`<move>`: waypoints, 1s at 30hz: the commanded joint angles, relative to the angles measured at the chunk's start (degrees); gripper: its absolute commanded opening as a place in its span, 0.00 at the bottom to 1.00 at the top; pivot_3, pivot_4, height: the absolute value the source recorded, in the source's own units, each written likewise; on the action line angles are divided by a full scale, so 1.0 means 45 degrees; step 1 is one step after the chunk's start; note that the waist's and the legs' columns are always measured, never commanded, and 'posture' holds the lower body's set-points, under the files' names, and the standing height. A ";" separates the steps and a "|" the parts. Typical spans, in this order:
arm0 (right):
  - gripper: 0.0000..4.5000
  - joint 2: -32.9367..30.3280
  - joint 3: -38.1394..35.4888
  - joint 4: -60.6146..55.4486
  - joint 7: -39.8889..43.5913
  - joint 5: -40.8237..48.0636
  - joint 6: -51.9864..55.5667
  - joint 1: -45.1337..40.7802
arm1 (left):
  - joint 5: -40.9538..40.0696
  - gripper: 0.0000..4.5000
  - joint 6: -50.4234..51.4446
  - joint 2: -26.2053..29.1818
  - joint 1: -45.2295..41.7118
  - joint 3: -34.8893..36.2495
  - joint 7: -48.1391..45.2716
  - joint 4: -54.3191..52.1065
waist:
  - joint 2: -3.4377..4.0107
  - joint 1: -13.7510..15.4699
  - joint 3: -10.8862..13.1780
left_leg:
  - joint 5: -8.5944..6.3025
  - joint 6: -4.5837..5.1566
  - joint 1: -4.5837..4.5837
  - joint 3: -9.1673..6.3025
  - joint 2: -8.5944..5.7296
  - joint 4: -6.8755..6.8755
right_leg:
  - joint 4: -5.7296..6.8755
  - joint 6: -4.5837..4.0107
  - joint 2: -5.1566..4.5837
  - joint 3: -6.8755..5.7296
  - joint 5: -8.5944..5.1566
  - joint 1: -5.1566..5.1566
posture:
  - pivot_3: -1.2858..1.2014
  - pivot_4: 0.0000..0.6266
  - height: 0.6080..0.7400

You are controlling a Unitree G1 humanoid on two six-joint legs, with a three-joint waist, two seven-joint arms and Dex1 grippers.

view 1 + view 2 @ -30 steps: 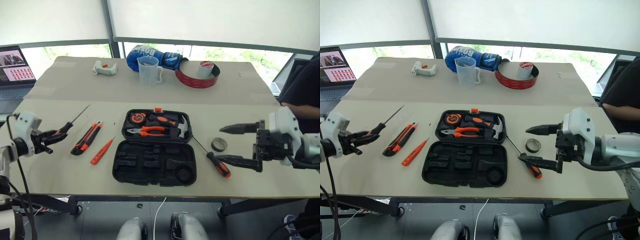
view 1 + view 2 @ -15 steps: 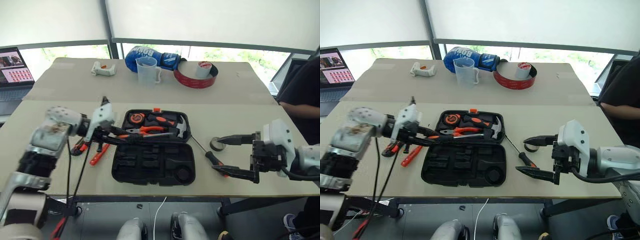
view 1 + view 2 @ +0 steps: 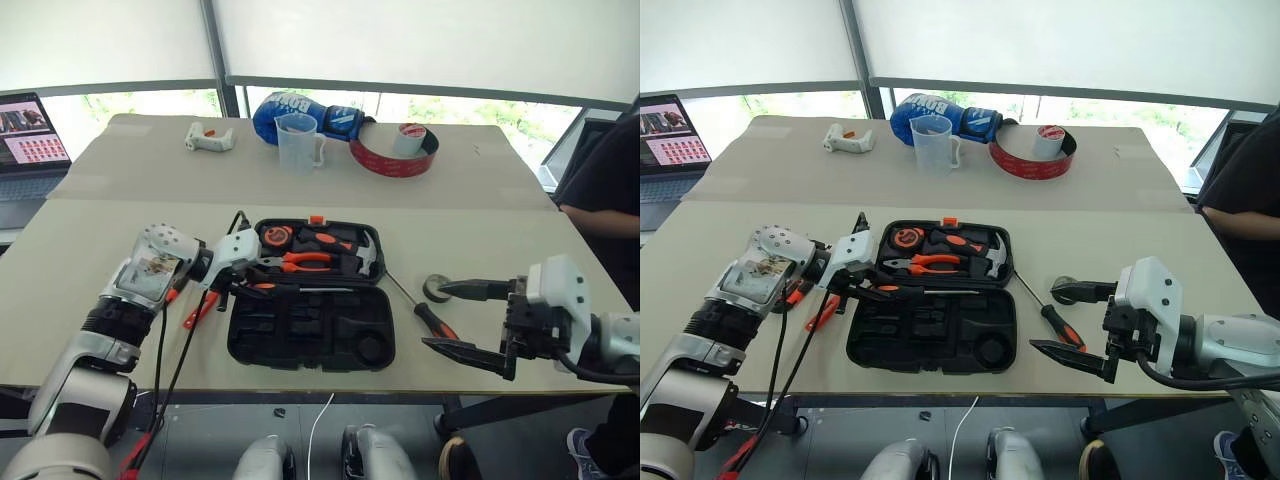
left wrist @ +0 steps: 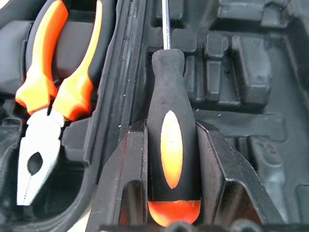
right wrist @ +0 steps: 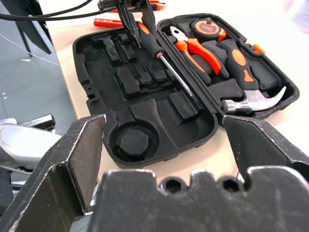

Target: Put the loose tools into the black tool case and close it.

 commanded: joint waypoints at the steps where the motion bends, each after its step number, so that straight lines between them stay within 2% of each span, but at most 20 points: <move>1: 1.00 -0.0011 -0.0202 -0.0129 -0.0117 -0.0009 -0.0223 -0.0226 | 0.0129 0.20 -0.0492 -0.0149 -0.0418 0.0069 -0.0161 0.0053 | 0.0000 -0.0008 0.0000 | -0.0003 0.0006 -0.0010 0.0000 0.0000 0.0009 | -0.0003 0.0004 -0.0001 -0.0001 0.0002 -0.0002 | 0.52 0.24 0.80; 9: 1.00 0.0006 -0.0044 -0.0100 -0.0200 -0.0105 -0.0271 -0.0325 | 0.0413 0.20 -0.0681 -0.0458 -0.0461 0.0053 -0.0101 0.0211 | 0.0001 -0.0004 0.0000 | -0.0032 0.0056 -0.0095 -0.0005 -0.0001 0.0112 | -0.0022 0.0064 -0.0008 -0.0011 0.0038 -0.0019 | 0.52 0.24 0.80; 11: 1.00 0.0016 0.0007 -0.0128 -0.0218 -0.0120 -0.0287 -0.0330 | 0.0417 0.43 -0.0615 -0.0496 -0.0499 0.0073 -0.0139 0.0214 | 0.0001 -0.0005 0.0000 | -0.0041 0.0071 -0.0102 -0.0005 -0.0004 0.0127 | -0.0031 0.0085 -0.0012 -0.0006 0.0051 -0.0017 | 0.52 0.24 0.80; 12: 1.00 0.0019 0.0021 -0.0144 -0.0231 -0.0111 -0.0281 -0.0336 | 0.0405 0.46 -0.0580 -0.0487 -0.0510 0.0101 -0.0185 0.0173 | 0.0001 -0.0005 0.0000 | -0.0042 0.0074 -0.0104 -0.0004 -0.0006 0.0130 | -0.0034 0.0092 -0.0013 -0.0004 0.0055 -0.0017 | 0.52 0.24 0.80; 18: 1.00 -0.0007 -0.0126 -0.0175 -0.0182 0.0002 -0.0230 -0.0260 | -0.0233 0.93 -0.0090 -0.0461 -0.0670 0.0641 -0.0347 -0.0832 | 0.0001 0.0096 0.0000 | -0.0044 0.0077 -0.0105 -0.0003 -0.0007 0.0141 | -0.0030 0.0102 -0.0015 -0.0004 0.0063 -0.0017 | 0.52 0.24 0.80; 23: 1.00 0.0034 -0.0179 -0.0202 -0.0189 -0.0042 -0.0254 -0.0113 | -0.0524 0.93 0.0356 -0.0593 -0.0440 0.0718 -0.0230 -0.1619 | 0.0004 0.0099 -0.0002 | -0.0046 0.0081 -0.0105 -0.0003 -0.0007 0.0141 | -0.0030 0.0103 -0.0015 0.0005 0.0064 -0.0016 | 0.52 0.24 0.80; 26: 1.00 0.0042 -0.0182 -0.0252 -0.0228 -0.0025 -0.0242 -0.0082 | -0.0480 0.77 0.0193 -0.0790 -0.0519 0.0686 -0.0108 -0.1377 | 0.0003 0.0102 -0.0002 | -0.0047 0.0082 -0.0106 -0.0003 -0.0008 0.0142 | -0.0032 0.0103 -0.0010 0.0003 0.0064 -0.0017 | 0.52 0.24 0.80; 30: 1.00 0.0008 -0.0206 -0.0235 -0.0217 -0.0041 -0.0239 -0.0078 | -0.0083 0.44 -0.0429 -0.1106 -0.0763 0.0473 0.0049 -0.0544 | 0.0003 0.0102 -0.0001 | -0.0047 0.0082 -0.0106 -0.0002 -0.0009 0.0143 | -0.0032 0.0103 -0.0008 0.0002 0.0064 -0.0016 | 0.52 0.24 0.80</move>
